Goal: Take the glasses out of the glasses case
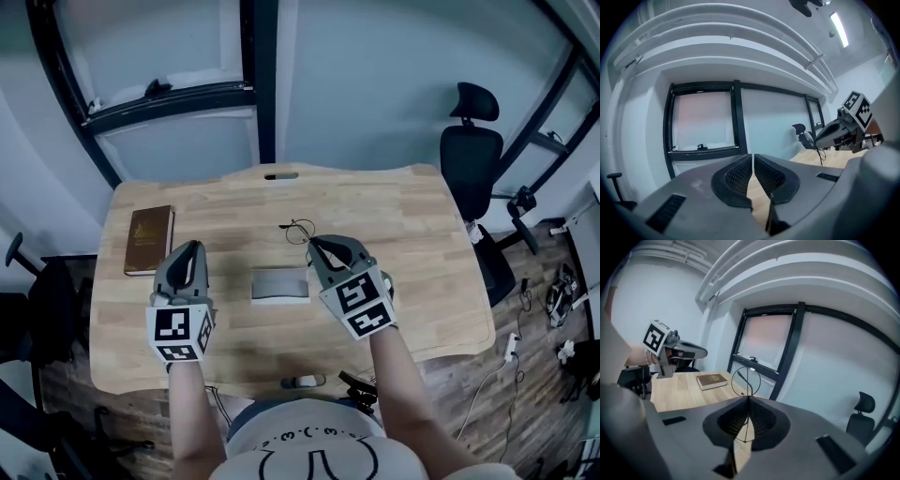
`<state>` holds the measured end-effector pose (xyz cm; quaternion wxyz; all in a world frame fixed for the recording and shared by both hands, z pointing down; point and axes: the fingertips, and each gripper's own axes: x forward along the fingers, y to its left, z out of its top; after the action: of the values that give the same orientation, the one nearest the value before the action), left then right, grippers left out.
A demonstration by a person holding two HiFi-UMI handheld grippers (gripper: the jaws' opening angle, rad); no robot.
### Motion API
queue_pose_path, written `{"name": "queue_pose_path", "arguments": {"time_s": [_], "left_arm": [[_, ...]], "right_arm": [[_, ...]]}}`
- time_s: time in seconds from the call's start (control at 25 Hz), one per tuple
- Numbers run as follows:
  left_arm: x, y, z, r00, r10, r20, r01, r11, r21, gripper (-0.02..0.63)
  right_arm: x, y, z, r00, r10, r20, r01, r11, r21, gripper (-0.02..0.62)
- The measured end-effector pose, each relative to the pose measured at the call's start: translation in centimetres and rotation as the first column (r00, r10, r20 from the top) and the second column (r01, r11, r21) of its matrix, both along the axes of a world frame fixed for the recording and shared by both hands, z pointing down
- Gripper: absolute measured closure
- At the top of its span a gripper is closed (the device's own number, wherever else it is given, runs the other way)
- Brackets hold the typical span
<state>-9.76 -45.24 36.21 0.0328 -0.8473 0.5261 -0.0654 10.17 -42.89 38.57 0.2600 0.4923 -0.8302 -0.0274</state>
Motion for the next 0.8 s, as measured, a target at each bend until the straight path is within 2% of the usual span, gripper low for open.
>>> {"name": "queue_pose_path", "arguments": {"time_s": [0.16,0.32,0.52,0.8], "left_arm": [[0.9,0.2,-2.0,1.0,-0.012,0.001,0.012,0.999,0.051,0.58],[1.7,1.2,-4.2,0.999,-0.033,-0.006,0.034,0.994,0.106,0.58],[2.4,3.4,-6.7,0.999,-0.052,-0.007,0.053,0.984,0.17,0.58],[2.1,5.6,-9.4,0.998,-0.067,-0.003,0.066,0.972,0.226,0.58]], "right_arm": [[2.3,0.7,-3.1,0.989,0.068,0.13,-0.077,0.995,0.065,0.537],[4.3,1.9,-6.0,0.972,0.094,0.213,-0.127,0.981,0.147,0.537],[6.1,3.6,-8.8,0.957,0.102,0.271,-0.162,0.964,0.212,0.537],[6.9,6.1,-12.0,0.955,0.106,0.276,-0.189,0.938,0.292,0.537]]}}
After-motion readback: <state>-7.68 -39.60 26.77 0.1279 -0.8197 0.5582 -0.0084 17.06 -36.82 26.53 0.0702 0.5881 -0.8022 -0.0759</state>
